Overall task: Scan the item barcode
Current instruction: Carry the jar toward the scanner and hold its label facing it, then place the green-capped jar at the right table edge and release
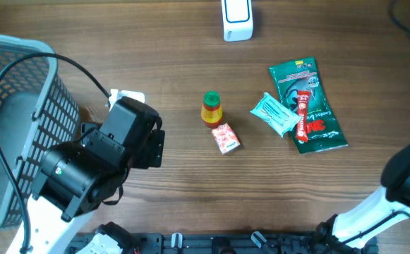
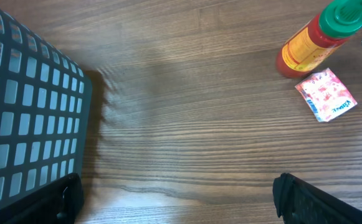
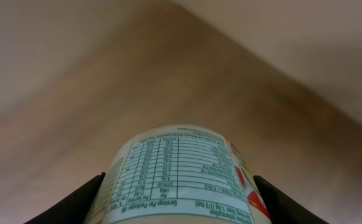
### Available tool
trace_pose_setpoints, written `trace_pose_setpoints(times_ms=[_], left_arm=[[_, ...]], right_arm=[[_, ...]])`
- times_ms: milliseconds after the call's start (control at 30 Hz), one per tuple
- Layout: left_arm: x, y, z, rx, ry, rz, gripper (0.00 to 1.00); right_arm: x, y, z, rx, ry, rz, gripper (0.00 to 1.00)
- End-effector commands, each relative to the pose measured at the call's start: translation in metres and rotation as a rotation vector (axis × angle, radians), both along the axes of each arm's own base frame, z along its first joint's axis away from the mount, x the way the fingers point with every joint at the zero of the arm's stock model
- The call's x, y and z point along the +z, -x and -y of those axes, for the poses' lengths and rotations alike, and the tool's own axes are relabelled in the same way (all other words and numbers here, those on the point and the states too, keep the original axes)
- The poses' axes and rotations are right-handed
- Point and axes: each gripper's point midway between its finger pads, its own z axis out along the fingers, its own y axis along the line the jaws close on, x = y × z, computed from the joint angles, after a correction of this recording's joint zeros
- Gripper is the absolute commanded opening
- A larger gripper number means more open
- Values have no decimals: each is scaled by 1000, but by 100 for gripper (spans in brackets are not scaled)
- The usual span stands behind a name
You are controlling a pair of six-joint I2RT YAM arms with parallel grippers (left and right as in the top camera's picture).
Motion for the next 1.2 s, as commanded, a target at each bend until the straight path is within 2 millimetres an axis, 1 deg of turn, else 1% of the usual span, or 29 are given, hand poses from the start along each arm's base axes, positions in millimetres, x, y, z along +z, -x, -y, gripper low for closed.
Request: trace_pose_setpoints(times_ms=[0, 67, 100, 133, 167, 200, 267, 367, 433, 500, 533, 567, 600, 633, 667, 700, 733, 800, 833, 867, 900, 933, 967, 1000, 1033, 1067, 1100, 1133, 1167], left_arm=[[2, 0, -3, 8, -7, 11, 100], [2, 0, -3, 8, -7, 11, 100], [2, 0, -3, 8, -7, 11, 100], [2, 0, -3, 8, -7, 11, 100], [2, 0, -3, 8, -7, 11, 100], [2, 0, -3, 8, -7, 11, 100], [2, 0, -3, 8, -7, 11, 100], [2, 0, -3, 8, -7, 11, 100], [2, 0, -3, 8, -7, 11, 100], [2, 0, -3, 8, -7, 11, 100], [2, 0, -3, 8, -7, 11, 100], [2, 0, -3, 8, -7, 11, 100], [2, 0, -3, 8, -7, 11, 100], [2, 0, -3, 8, -7, 11, 100], [2, 0, -3, 8, -7, 11, 100], [2, 0, -3, 8, -7, 11, 100], [2, 0, -3, 8, -7, 11, 100], [2, 0, -3, 8, -7, 11, 100], [2, 0, -3, 8, -7, 11, 100], [2, 0, -3, 8, -7, 11, 100], [2, 0, -3, 8, -7, 11, 100], [2, 0, -3, 8, -7, 11, 100], [2, 0, -3, 8, -7, 11, 100], [2, 0, -3, 8, -7, 11, 100], [2, 0, -3, 8, -7, 11, 100], [2, 0, -3, 8, -7, 11, 100], [2, 0, -3, 8, -7, 11, 100], [2, 0, -3, 8, -7, 11, 100], [2, 0, -3, 8, -7, 11, 100]], right_arm=[[-35, 18, 23, -55, -130, -8, 48], [-57, 36, 43, -104, -169, -47, 49], [-69, 46, 52, -129, -187, -72, 51], [-81, 53, 57, -147, -207, -95, 52], [-92, 58, 60, -151, -233, -110, 52], [-111, 63, 59, -146, -295, -127, 52], [-135, 69, 57, -141, -381, -140, 52], [-157, 79, 58, -169, -449, -157, 52], [-159, 81, 59, -176, -455, -161, 57], [-160, 83, 58, -177, -460, -166, 66], [-159, 84, 57, -170, -459, -173, 72], [-157, 85, 57, -170, -462, -179, 100], [-152, 85, 57, -172, -462, -176, 100], [-141, 83, 59, -175, -455, -161, 100], [-126, 80, 62, -175, -436, -137, 100], [-106, 76, 65, -183, -419, -102, 100], [-73, 72, 69, -190, -389, -46, 100], [-25, 70, 71, -206, -348, 43, 100], [6, 71, 69, -218, -325, 104, 100], [47, 75, 61, -246, -314, 197, 100], [70, 78, 52, -246, -316, 246, 100], [96, 81, 35, -212, -319, 291, 100], [118, 82, 15, -165, -323, 322, 100], [140, 85, -14, -107, -331, 340, 100], [150, 86, -35, -72, -337, 338, 100], [154, 86, -52, -44, -345, 329, 100], [156, 85, -76, -10, -370, 312, 100], [152, 83, -105, 31, -412, 278, 100], [144, 78, -143, 120, -456, 213, 99]])
